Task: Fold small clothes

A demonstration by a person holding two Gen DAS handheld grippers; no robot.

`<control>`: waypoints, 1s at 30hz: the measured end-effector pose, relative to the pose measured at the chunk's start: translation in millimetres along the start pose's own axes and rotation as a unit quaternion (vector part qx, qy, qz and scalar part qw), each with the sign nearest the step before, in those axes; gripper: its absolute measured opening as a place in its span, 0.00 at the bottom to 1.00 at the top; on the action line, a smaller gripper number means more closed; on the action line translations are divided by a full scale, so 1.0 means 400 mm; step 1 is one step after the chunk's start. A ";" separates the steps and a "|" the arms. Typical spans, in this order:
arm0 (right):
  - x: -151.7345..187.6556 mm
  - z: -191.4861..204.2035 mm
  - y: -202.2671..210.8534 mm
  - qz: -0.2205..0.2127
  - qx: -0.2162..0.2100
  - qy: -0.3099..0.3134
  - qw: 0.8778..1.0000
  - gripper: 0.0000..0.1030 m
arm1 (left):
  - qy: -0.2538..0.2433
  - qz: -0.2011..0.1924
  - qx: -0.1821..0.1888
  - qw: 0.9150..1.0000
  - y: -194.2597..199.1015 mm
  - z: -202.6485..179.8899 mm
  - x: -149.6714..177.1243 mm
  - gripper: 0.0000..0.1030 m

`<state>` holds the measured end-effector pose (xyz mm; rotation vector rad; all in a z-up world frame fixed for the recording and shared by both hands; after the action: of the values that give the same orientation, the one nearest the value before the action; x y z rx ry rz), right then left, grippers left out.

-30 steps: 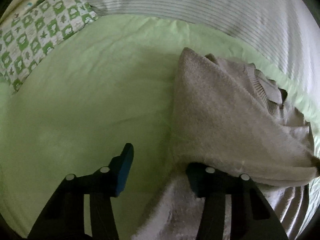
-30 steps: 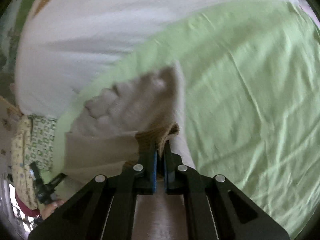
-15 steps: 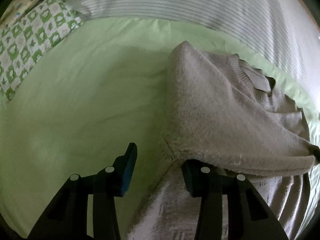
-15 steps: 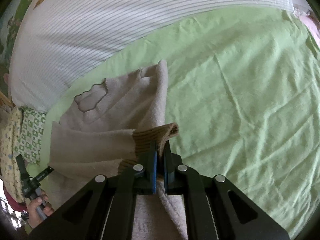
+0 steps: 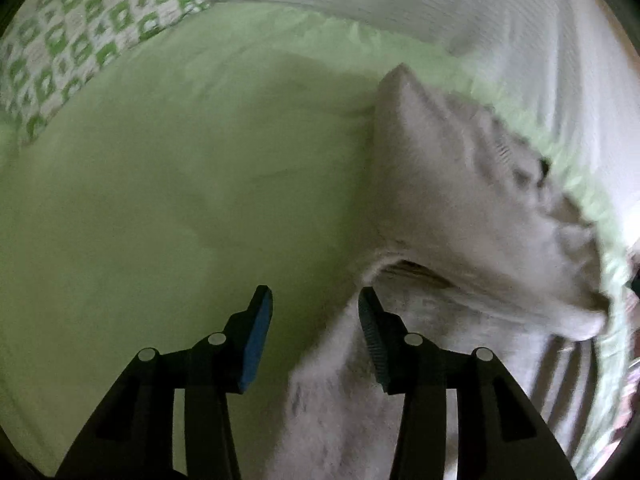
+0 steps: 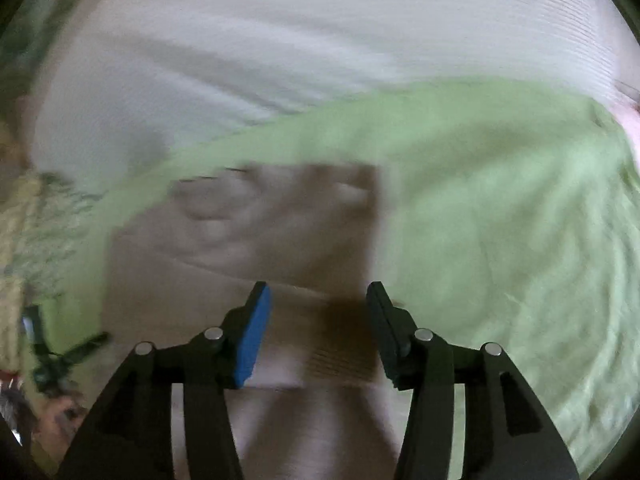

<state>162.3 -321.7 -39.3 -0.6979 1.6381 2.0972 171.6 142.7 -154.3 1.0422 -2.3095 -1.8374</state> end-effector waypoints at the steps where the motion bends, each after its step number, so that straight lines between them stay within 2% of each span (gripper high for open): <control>1: -0.033 0.055 -0.022 0.001 -0.032 0.015 0.999 0.50 | 0.002 -0.009 0.016 1.000 0.025 -0.014 -0.004 0.44; 3: -0.093 0.163 -0.079 0.008 -0.094 0.033 0.995 0.50 | -0.007 -0.025 0.043 0.999 0.057 -0.058 -0.018 0.45; 4: -0.119 0.209 -0.104 0.007 -0.120 0.037 0.992 0.50 | -0.015 -0.029 0.068 0.997 0.071 -0.098 -0.028 0.45; 7: -0.209 0.372 -0.200 0.017 -0.199 0.052 0.979 0.50 | -0.046 -0.049 0.126 0.990 0.083 -0.211 -0.044 0.48; 9: -0.261 0.473 -0.273 0.029 -0.223 0.074 0.971 0.50 | -0.065 -0.043 0.136 0.988 0.054 -0.264 -0.038 0.49; 12: -0.302 0.597 -0.384 0.085 -0.286 0.066 0.952 0.50 | -0.070 0.005 0.127 0.989 -0.039 -0.289 0.001 0.49; 13: -0.305 0.631 -0.423 0.108 -0.292 0.063 0.948 0.50 | -0.069 0.018 0.116 0.991 -0.071 -0.282 0.020 0.49; 15: -0.295 0.668 -0.500 0.151 -0.274 0.075 0.947 0.50 | -0.069 0.027 0.105 0.992 -0.099 -0.265 0.043 0.49; 18: -0.277 0.696 -0.575 0.192 -0.245 0.091 0.946 0.50 | -0.064 0.021 0.111 0.992 -0.097 -0.254 0.053 0.49; 20: -0.271 0.703 -0.614 0.208 -0.237 0.092 0.945 0.50 | -0.065 0.019 0.108 0.992 -0.101 -0.255 0.058 0.49; 22: -0.255 0.718 -0.646 0.229 -0.245 0.079 0.939 0.50 | -0.069 0.016 0.102 0.992 -0.102 -0.257 0.062 0.49; 23: -0.251 0.719 -0.655 0.230 -0.237 0.082 0.940 0.45 | -0.069 0.015 0.100 0.992 -0.102 -0.260 0.064 0.49; 24: -0.253 0.717 -0.658 0.229 -0.228 0.091 0.942 0.36 | -0.070 0.014 0.097 0.993 -0.104 -0.262 0.065 0.49; 25: -0.261 0.710 -0.657 0.223 -0.215 0.102 0.945 0.06 | -0.072 0.014 0.095 0.993 -0.105 -0.264 0.066 0.49; 27: -0.306 0.706 -0.646 0.190 -0.216 0.112 0.951 0.06 | -0.077 0.013 0.090 0.993 -0.111 -0.279 0.070 0.49; 28: -0.339 0.703 -0.633 0.159 -0.226 0.110 0.955 0.00 | -0.077 0.013 0.088 0.993 -0.113 -0.285 0.073 0.49; 30: -0.428 0.689 -0.594 0.080 -0.228 0.089 0.966 0.00 | -0.079 0.012 0.086 0.993 -0.117 -0.291 0.081 0.49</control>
<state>397.2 3.2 -68.2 -0.9465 1.3387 2.6347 215.4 21.9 -171.3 0.9097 -2.5999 -1.7996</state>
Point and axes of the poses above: each gripper's, at about its wrist camera, not at the fingertips, and y roughly against the way its jaws point, z to its left, x to its underside, the point moved 9 cm from there along -y, roughly the way its jaws point, and after that the axes turned 15 degrees about y, right-handed, at the moved point
